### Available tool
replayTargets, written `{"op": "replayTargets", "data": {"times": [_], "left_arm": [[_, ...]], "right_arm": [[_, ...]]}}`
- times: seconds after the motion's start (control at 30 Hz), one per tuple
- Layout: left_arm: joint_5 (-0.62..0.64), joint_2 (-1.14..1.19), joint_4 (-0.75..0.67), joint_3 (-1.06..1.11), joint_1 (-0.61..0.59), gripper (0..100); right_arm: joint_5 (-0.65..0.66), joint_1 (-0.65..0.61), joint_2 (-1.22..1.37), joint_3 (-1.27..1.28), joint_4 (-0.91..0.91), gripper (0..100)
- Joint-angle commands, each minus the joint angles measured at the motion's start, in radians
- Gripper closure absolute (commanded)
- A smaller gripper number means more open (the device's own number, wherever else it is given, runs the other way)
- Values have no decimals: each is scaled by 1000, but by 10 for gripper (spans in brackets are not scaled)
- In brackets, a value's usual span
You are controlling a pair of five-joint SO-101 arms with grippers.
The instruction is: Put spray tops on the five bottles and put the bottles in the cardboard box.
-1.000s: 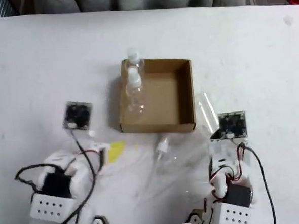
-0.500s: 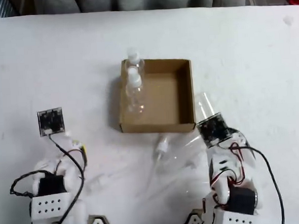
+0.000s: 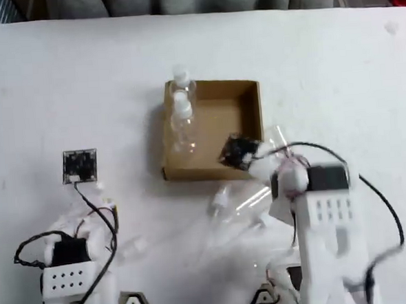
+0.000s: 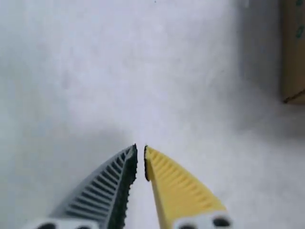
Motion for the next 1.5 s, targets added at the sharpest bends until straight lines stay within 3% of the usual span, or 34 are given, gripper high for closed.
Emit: {"op": "replayTargets", "data": {"times": [0.0, 0.07, 0.17, 0.47, 0.6, 0.77, 0.93, 1.0, 1.23, 1.47], "left_arm": [[-17, -16, 5, -28, -8, 979], [-17, -16, 2, -28, -8, 979], [-17, -4, -3, -28, -8, 979], [-20, 409, -112, -184, -16, 979], [-20, 545, -137, -250, -15, 979], [-20, 516, -137, -262, -10, 976], [-20, 403, -86, -269, 36, 976], [-40, 346, 15, -302, 96, 976], [-285, 148, 397, -483, 435, 976], [-414, 33, 493, -506, 943, 976]], "right_arm": [[175, -12, 101, -100, 91, 860], [299, -33, 85, -32, 91, 810], [465, -51, 36, 80, 85, 824], [522, -107, -191, 350, 71, 864], [477, -22, -272, 350, -2, 867], [158, 160, -312, 351, -271, 868], [117, 366, -225, 311, -371, 868], [103, 452, -154, 262, -407, 868], [110, 654, 208, -14, -458, 868], [110, 768, 588, -361, -458, 868]]}}
